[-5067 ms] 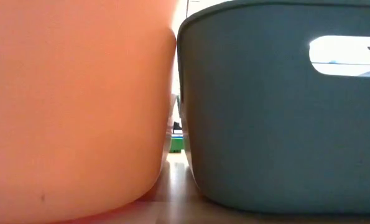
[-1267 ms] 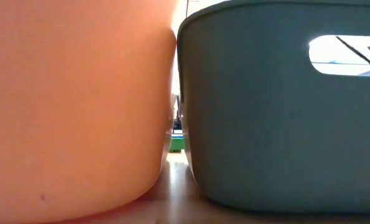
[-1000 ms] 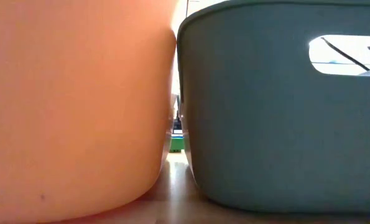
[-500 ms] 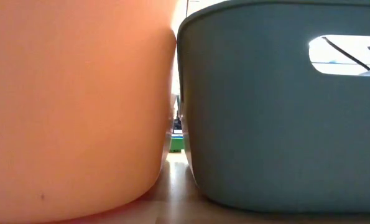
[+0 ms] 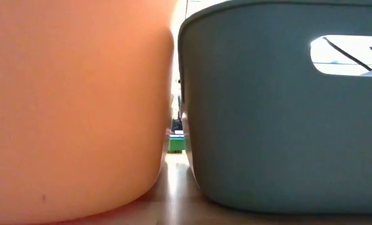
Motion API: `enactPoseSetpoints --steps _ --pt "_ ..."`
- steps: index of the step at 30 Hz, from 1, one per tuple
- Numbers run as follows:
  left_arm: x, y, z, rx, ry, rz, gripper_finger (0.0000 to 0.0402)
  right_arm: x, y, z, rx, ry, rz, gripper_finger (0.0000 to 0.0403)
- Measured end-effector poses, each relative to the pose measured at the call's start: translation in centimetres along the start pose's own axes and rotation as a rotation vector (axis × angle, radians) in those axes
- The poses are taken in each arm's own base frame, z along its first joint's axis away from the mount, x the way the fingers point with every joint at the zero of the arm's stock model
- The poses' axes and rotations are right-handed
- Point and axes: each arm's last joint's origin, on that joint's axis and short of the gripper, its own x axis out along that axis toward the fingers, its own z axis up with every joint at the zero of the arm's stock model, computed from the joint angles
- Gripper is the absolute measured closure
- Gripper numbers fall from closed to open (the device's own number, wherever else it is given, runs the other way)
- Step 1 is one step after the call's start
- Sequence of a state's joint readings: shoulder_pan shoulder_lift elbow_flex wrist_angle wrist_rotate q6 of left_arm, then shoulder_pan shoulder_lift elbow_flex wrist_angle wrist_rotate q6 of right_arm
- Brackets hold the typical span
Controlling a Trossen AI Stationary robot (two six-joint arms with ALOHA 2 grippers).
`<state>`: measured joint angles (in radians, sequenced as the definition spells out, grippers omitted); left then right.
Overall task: Sort blocks
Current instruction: Put the red block into the blue bin
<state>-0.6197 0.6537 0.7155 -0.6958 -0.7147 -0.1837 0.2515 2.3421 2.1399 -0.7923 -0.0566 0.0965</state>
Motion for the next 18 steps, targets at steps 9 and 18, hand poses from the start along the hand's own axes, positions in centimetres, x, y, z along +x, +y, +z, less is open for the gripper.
enactPoseSetpoints --steps 9,18 --pt "0.0 0.0 0.0 0.003 0.004 -0.001 0.0203 -7.2 2.2 1.0 -0.078 -0.062 -0.185 0.0194" --pt "0.6 -1.4 -0.5 -0.070 0.155 -0.282 0.0203 -16.5 5.7 -4.3 0.033 0.004 -0.544 0.0206"
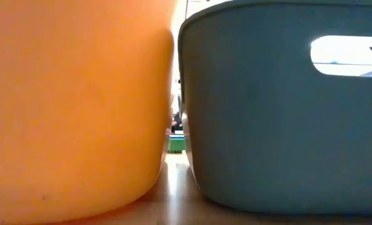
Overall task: Sort blocks
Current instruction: Put the red block into the blue bin
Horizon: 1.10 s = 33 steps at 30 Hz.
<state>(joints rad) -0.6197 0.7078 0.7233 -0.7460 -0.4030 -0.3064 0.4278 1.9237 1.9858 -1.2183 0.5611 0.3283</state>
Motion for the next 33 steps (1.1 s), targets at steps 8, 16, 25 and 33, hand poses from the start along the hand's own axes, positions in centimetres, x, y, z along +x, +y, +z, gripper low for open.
enactPoseSetpoints --steps 8,16,25,33 --pt "2.3 -1.0 -1.7 -0.082 0.477 0.034 0.0203 -4.8 -2.2 -9.4 0.267 -0.053 -0.228 0.0207" --pt "3.5 -1.6 -3.0 -0.279 0.734 0.144 0.0203 -1.9 -2.5 -15.4 0.383 0.032 -0.146 0.0207" --pt "3.6 -1.8 -3.1 -0.271 0.705 0.193 0.0203 0.0 0.6 -17.8 0.390 0.382 0.079 0.0196" --pt "3.9 -1.7 -2.7 -0.232 0.612 0.243 0.0203 1.0 4.6 -20.5 0.288 0.694 0.098 0.0158"
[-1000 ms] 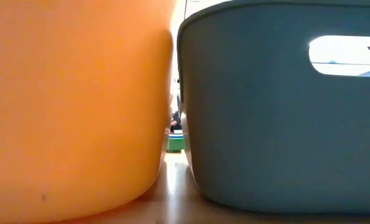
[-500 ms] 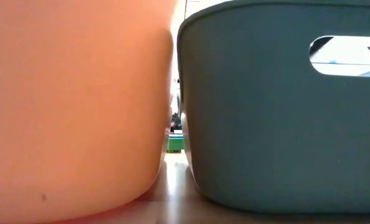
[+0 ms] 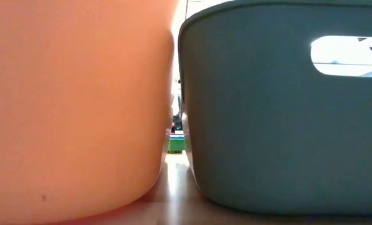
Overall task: Sort blocks
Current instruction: Put the red block into the blue bin
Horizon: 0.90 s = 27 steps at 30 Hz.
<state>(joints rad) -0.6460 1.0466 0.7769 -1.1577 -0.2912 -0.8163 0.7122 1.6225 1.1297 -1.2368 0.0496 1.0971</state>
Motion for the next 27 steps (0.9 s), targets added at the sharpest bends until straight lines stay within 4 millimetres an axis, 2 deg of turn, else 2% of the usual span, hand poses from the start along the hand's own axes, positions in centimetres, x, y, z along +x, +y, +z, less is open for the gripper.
enactPoseSetpoints --steps 5,9,13,19,27 --pt "0.0 -0.3 0.3 0.025 -0.031 -0.024 0.0203 -0.1 0.8 -1.8 0.011 0.000 0.033 0.0148" --pt "0.0 -0.4 0.4 0.046 -0.046 -0.030 0.0203 -0.4 0.4 -3.5 0.047 -0.010 0.069 0.0147" --pt "0.0 -0.4 0.5 0.057 -0.086 -0.006 0.0203 0.4 -0.5 -4.6 0.083 -0.021 0.101 0.0147" --pt "-0.1 -0.7 1.0 0.070 -0.159 -0.006 0.0203 0.7 -2.4 -5.1 0.093 -0.075 0.153 0.0147" --pt "-0.1 -0.6 1.1 0.035 -0.183 0.015 0.0203 1.9 -3.0 -4.9 -0.010 -0.080 0.143 0.0147"
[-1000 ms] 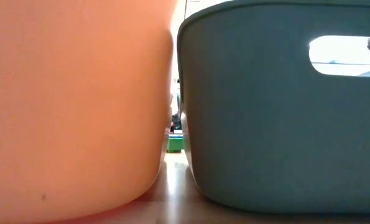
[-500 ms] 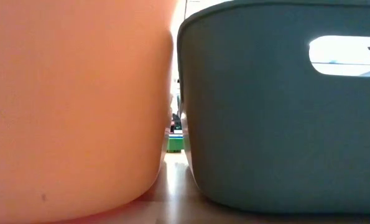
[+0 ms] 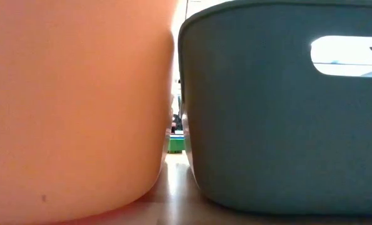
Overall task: Sort blocks
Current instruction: Put the red block into the blue bin
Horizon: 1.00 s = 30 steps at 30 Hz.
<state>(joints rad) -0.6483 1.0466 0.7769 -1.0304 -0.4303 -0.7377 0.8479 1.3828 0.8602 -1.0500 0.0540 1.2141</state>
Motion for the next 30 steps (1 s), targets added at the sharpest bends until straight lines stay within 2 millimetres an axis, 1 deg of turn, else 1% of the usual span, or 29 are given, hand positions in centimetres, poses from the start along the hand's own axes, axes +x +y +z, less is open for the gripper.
enactPoseSetpoints --steps 4,7,12,16,19,23,30 --pt "0.0 0.0 0.0 -0.016 -0.001 0.001 0.0203 1.0 0.0 0.0 -0.007 0.021 0.031 0.0147" --pt "0.0 0.0 0.0 -0.036 0.000 0.001 0.0203 1.1 0.2 0.0 -0.010 0.028 0.059 0.0147" --pt "0.0 0.0 0.0 -0.067 0.009 -0.008 0.0203 1.1 0.4 -0.7 -0.034 0.041 0.060 0.0147" --pt "0.0 0.0 0.0 -0.070 0.010 -0.009 0.0203 1.3 0.6 -1.1 -0.019 0.038 0.076 0.0147" --pt "0.0 0.0 0.0 -0.070 0.011 -0.010 0.0203 1.9 0.8 -1.5 -0.018 0.030 0.106 0.0147" --pt "0.0 0.0 0.0 -0.070 0.011 -0.010 0.0203 2.7 0.7 -2.0 -0.027 0.042 0.075 0.0147" --pt "0.0 -0.1 -0.1 -0.079 0.024 -0.025 0.0203 4.4 1.7 -2.0 -0.102 0.071 0.046 0.0147"
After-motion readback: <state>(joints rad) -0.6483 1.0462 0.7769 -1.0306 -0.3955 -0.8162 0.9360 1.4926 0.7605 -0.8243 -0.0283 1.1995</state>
